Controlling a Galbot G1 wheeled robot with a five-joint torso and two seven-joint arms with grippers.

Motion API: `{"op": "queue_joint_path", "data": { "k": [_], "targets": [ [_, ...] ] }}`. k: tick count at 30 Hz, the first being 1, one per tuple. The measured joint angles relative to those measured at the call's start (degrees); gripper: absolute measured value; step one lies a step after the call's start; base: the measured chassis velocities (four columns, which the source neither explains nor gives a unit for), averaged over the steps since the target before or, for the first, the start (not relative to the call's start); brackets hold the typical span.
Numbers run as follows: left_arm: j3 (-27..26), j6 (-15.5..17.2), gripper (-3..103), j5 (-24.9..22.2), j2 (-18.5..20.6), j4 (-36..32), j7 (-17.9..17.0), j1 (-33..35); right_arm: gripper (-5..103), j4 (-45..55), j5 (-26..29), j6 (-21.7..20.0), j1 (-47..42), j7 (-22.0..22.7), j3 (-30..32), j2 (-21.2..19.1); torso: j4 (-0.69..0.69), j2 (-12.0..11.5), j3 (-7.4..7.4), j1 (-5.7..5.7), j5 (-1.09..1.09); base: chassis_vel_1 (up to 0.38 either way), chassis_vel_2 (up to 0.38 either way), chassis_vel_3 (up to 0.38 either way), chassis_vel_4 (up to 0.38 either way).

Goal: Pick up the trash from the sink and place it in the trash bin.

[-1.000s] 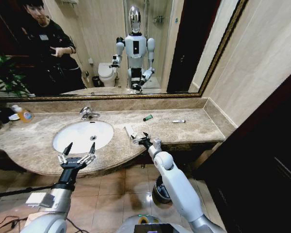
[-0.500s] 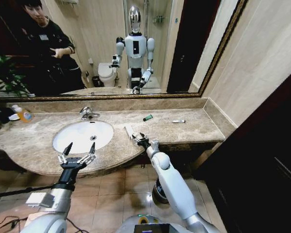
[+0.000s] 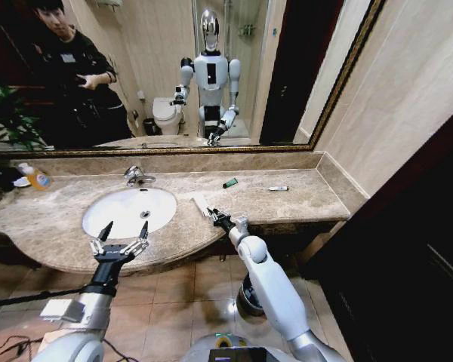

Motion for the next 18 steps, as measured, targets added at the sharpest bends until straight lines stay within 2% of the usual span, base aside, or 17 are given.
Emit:
{"op": "queue_joint_path", "data": {
  "k": [1, 8, 12, 15, 18],
  "targets": [
    [0.0, 0.0, 100, 0.0, 0.0, 0.0, 0.0, 0.0, 1, 0.3, 0.0, 0.0, -0.2, 0.2, -0.1, 0.1, 0.0, 0.0, 0.0, 0.0, 0.0, 0.0, 0.0, 0.0, 0.0],
    [0.0, 0.0, 100, 0.0, 0.0, 0.0, 0.0, 0.0, 0, 5.2, 0.0, 0.0, -2.4, 4.6, -0.8, -1.1, 0.01, 0.0, 0.0, 0.0, 0.0, 0.0, 0.0, 0.0, 0.0],
    [0.0, 0.0, 100, 0.0, 0.0, 0.0, 0.0, 0.0, 0, 10.6, 0.5, 0.5, -4.9, 6.5, -0.6, -3.6, 0.0, 0.0, 0.0, 0.0, 0.02, 0.0, 0.0, 0.0, 0.0],
    [0.0, 0.0, 100, 0.0, 0.0, 0.0, 0.0, 0.0, 0, 17.2, 0.7, 1.2, -9.2, 7.3, 1.1, -7.7, 0.0, 0.0, 0.0, 0.0, 0.02, 0.0, 0.0, 0.0, 0.0],
    [0.0, 0.0, 100, 0.0, 0.0, 0.0, 0.0, 0.0, 0, 20.5, 0.9, 1.3, -12.1, 7.6, 2.2, -9.7, 0.0, 0.0, -0.01, 0.0, 0.01, 0.0, 0.0, 0.0, 0.0]
  ]
}}
